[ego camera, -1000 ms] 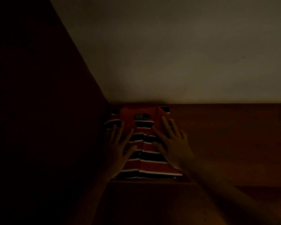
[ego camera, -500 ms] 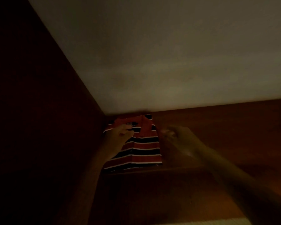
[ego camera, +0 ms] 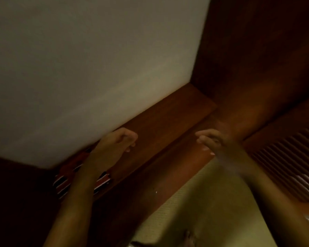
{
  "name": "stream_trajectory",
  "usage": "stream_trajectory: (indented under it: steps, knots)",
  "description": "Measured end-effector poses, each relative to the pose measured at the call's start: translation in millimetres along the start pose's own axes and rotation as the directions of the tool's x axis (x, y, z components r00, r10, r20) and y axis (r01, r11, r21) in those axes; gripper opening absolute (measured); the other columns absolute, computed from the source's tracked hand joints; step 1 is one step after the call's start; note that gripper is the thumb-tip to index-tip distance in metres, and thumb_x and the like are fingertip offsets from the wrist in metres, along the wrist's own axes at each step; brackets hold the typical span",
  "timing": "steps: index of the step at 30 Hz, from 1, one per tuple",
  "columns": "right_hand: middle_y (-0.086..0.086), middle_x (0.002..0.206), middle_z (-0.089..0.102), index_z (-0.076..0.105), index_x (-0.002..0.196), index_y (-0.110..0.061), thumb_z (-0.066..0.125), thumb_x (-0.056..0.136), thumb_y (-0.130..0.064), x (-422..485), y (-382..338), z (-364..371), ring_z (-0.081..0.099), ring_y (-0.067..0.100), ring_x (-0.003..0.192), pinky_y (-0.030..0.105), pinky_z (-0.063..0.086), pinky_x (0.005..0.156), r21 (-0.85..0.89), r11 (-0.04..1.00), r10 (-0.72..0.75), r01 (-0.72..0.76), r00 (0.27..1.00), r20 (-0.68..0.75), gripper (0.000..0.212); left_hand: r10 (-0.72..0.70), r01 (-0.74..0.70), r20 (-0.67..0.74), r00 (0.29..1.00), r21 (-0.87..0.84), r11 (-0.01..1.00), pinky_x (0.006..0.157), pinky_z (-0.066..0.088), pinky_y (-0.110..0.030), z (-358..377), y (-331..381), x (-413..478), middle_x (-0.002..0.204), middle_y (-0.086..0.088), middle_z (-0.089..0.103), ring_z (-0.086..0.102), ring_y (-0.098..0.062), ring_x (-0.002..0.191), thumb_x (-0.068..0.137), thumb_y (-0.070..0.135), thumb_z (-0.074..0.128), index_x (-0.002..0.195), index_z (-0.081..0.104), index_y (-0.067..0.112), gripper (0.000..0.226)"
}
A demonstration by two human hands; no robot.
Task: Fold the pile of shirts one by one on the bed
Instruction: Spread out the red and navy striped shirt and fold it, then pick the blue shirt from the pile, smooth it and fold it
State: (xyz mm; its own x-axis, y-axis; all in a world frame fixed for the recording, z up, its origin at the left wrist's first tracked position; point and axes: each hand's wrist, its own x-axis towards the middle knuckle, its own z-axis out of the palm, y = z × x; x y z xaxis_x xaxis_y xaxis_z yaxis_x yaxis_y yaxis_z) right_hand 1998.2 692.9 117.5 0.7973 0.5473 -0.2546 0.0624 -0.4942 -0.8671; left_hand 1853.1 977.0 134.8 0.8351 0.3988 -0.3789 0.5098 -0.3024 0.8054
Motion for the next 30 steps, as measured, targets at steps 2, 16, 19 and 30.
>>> stream_trajectory:
  steps: [2,16,19,30]
  knots:
    - [-0.015,0.104,0.071,0.066,0.108,-0.045,0.053,0.094,-0.047,-34,-3,-49,0.069,0.001,0.089,0.023,0.048,0.076,0.001,1.000,-0.001,0.001,0.995,-0.100,0.019,0.087,-0.090,0.064,0.994,0.046,0.995,0.073,0.046,-0.023,35,52,-1,0.097,0.020,0.069,0.066,0.002,0.085,0.098,0.051,0.051,0.104,0.066,0.040,0.019]
    - [-0.016,0.083,0.067,0.071,0.104,-0.033,0.062,0.094,-0.033,-371,25,-110,0.063,0.000,0.077,0.020,0.049,0.080,0.342,0.875,0.474,-0.342,0.468,-0.746,0.013,0.325,-0.609,0.789,0.521,0.077,0.789,0.081,0.050,-0.031,276,229,-121,0.091,0.003,0.071,0.066,-0.015,0.087,0.096,0.042,0.059,0.093,0.069,0.030,0.017]
    - [-0.014,0.091,0.069,0.070,0.104,-0.034,0.061,0.094,-0.036,-445,37,-74,0.063,-0.002,0.081,0.022,0.046,0.080,0.469,0.793,0.585,-0.388,0.270,-0.765,0.014,0.253,-0.717,0.903,0.347,0.082,0.692,0.084,0.049,-0.033,329,231,-170,0.093,0.004,0.069,0.065,-0.016,0.092,0.095,0.044,0.060,0.091,0.068,0.025,0.021]
    - [-0.011,0.107,0.070,0.067,0.112,-0.039,0.056,0.094,-0.047,-724,68,52,0.063,0.008,0.095,0.030,0.048,0.087,0.842,0.467,0.733,-0.271,-0.414,-0.540,0.023,-0.038,-0.913,0.965,-0.261,-0.234,0.335,0.074,0.045,-0.030,525,206,-461,0.094,0.006,0.072,0.067,-0.016,0.089,0.095,0.045,0.061,0.100,0.067,0.027,0.020]
